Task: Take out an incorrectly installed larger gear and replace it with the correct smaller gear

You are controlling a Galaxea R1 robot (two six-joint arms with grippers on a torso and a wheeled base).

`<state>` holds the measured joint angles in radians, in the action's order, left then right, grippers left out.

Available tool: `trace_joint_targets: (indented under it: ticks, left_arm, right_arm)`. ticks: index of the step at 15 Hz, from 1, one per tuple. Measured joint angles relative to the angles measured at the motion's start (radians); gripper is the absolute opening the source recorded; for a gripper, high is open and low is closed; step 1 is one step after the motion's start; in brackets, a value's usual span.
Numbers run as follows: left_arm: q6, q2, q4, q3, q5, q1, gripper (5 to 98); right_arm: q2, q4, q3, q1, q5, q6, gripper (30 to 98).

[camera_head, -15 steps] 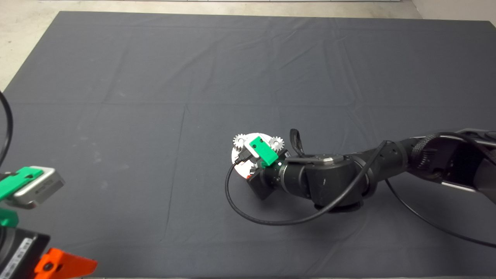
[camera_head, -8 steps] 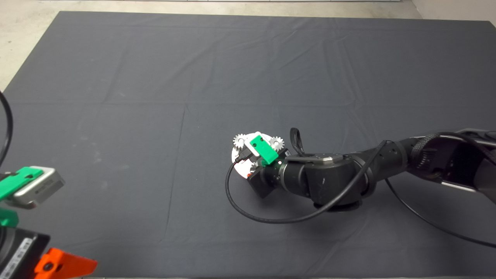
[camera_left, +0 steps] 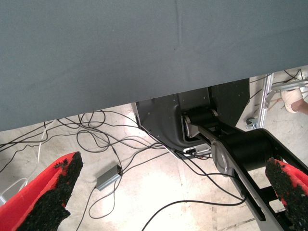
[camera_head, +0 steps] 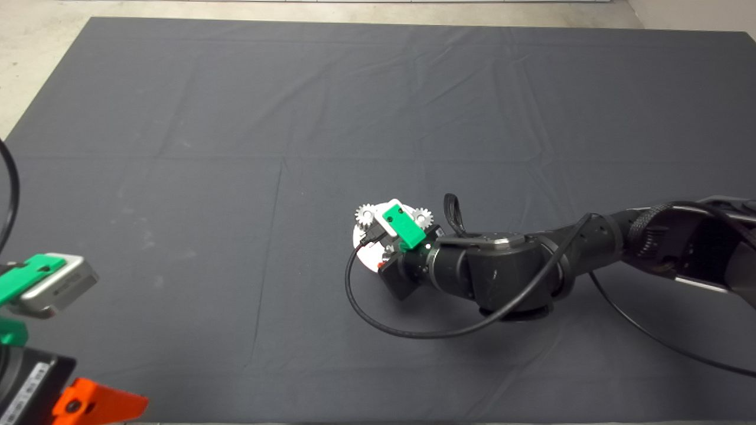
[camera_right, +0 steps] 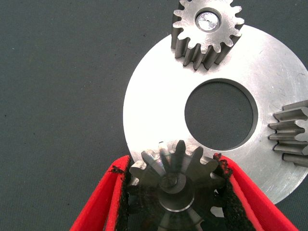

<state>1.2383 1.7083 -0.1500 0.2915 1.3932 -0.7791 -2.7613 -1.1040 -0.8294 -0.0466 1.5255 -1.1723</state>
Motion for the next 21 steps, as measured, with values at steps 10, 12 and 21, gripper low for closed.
trace_joint_targets:
  ticks: [10, 12, 21]
  left_arm:
    - [0.0, -0.011, 0.0, 0.0, 0.0, 0.0, 97.6]
    - [0.0, -0.011, 0.0, 0.0, 0.0, 0.0, 97.6]
    - [0.0, -0.011, 0.0, 0.0, 0.0, 0.0, 97.6]
  right_arm:
    - [0.007, -0.007, 0.012, 0.005, 0.005, 0.0, 41.2]
    - [0.008, -0.007, 0.017, 0.005, 0.009, 0.0, 41.2]
    - [0.015, -0.007, 0.032, 0.005, 0.011, 0.0, 41.2]
